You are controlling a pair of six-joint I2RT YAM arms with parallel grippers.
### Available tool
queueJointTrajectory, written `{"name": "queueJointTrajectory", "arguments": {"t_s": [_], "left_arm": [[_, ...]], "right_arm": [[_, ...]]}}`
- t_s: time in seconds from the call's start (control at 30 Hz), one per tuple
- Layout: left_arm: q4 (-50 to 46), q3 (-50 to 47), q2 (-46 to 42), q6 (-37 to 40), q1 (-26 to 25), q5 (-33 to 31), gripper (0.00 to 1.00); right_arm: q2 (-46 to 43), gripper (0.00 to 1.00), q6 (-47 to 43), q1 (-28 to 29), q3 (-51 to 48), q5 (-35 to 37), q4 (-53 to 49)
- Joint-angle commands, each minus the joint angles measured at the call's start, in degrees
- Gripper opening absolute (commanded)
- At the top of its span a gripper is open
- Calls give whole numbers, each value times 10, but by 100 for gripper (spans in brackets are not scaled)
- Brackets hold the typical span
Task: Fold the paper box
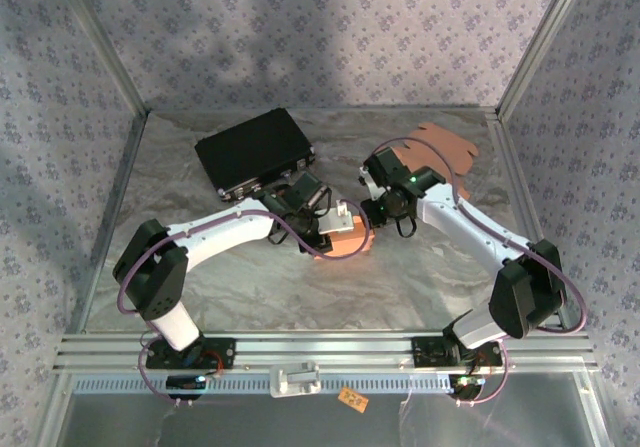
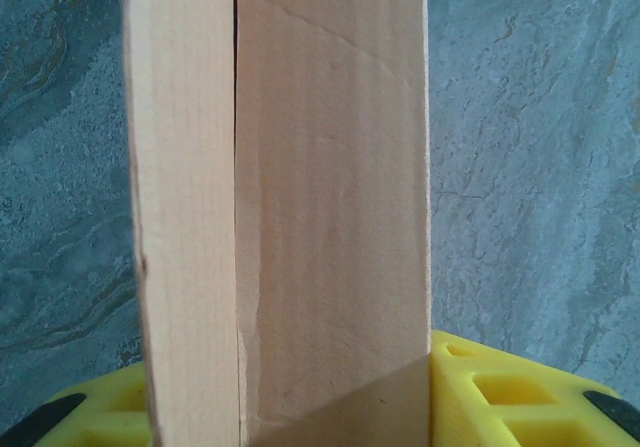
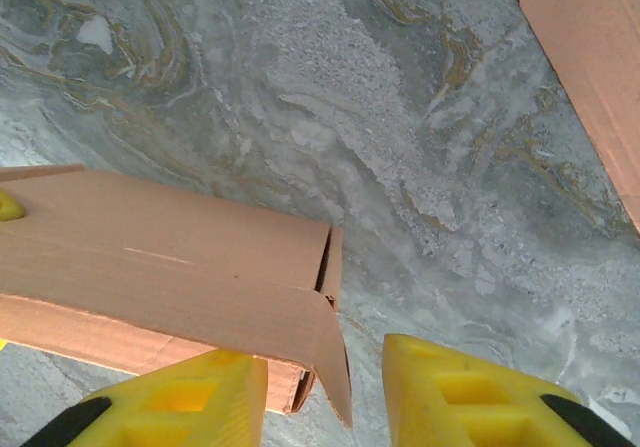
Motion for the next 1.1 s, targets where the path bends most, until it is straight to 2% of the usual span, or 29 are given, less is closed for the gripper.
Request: {"name": "queueJointTrajectory", "arguments": {"t_s": [0.0,0.2,0.67,1.07], "left_arm": [[-24,-5,-7,-2,5,10,45],[-25,-5,-7,-3,6,11,45],[-27,-6,-6,-3,6,12,45],[-24,0,-3,-10,8,11,45]], "right_arm": [[12,28,-8,-5,23,-9,-18],[7,24,-9,-6,16,-8,-23],[-16,23,-2,-3,-11,10,-25],[-13,2,25,9,6,14,-32]]}}
